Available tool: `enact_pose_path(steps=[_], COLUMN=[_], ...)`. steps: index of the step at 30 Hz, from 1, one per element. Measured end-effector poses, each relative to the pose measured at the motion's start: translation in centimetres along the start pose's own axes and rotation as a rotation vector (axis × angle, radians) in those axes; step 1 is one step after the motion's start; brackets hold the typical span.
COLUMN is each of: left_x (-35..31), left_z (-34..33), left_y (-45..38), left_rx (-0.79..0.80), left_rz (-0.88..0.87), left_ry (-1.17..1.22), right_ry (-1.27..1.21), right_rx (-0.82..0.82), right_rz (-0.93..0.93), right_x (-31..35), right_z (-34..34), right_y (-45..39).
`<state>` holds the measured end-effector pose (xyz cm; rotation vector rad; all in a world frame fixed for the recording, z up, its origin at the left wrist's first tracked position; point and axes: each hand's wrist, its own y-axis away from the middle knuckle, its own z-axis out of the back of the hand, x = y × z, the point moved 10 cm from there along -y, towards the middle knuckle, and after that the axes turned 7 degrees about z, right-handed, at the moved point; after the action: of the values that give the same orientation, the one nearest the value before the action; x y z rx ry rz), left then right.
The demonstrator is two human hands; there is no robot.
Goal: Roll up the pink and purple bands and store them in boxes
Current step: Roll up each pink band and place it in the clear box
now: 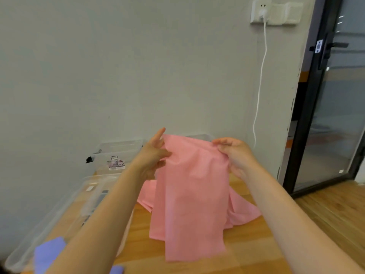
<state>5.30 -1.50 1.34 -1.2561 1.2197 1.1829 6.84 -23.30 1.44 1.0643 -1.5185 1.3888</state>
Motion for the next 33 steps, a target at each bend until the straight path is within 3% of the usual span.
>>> enact_pose_path(steps=[2,3,5,7,11,13,15,18,22,29,33], left_x=[1.8,3.0,5.0,7.0,14.4,18.4,20.1,18.5,17.2,16.7,17.6], left_z=[1.5,2.2,2.4,0.5,-6.4,-7.2,-6.7,-6.0,-6.3,-7.1,-6.7], left_y=[-2.4,-3.1,-3.0,-0.6,8.7,11.3,11.8,12.5,13.9,16.9,17.7], left_rx=[-0.126,-0.198,-0.284,-0.269,0.141,0.253,0.214,0.068,-0.001,-0.028,0.014], left_rz=[0.073,0.101,0.104,-0.039,-0.26,-0.22,-0.229,-0.311,-0.439,-0.469,-0.395], left_ry=[-0.12,-0.297,-0.876,-1.157,-1.2,-1.241,-1.238,-1.173,-1.22,-1.223,-1.117], right_ry=[0.174,0.289,0.614,0.793,0.778,0.836,0.933,0.974,0.955,0.913,0.931], right_rx=[-0.014,0.011,0.094,0.124,0.349,0.533,0.63,0.534,0.439,0.481,0.585], right_rz=[-0.038,-0.063,-0.073,0.01,0.155,0.17,0.17,0.251,0.387,0.382,0.375], right_x=[-1.7,-3.1,-5.7,-7.1,-9.3,-11.5,-14.1,-14.5,-12.8,-11.4,-11.9], right_z=[-0.5,-0.7,-0.7,-0.2,-1.6,-2.2,-1.7,-1.0,-0.9,0.9,1.4], right_y=[-1.6,-2.1,-2.3,-0.6,8.5,13.2,16.0,17.1,18.0,20.5,22.1])
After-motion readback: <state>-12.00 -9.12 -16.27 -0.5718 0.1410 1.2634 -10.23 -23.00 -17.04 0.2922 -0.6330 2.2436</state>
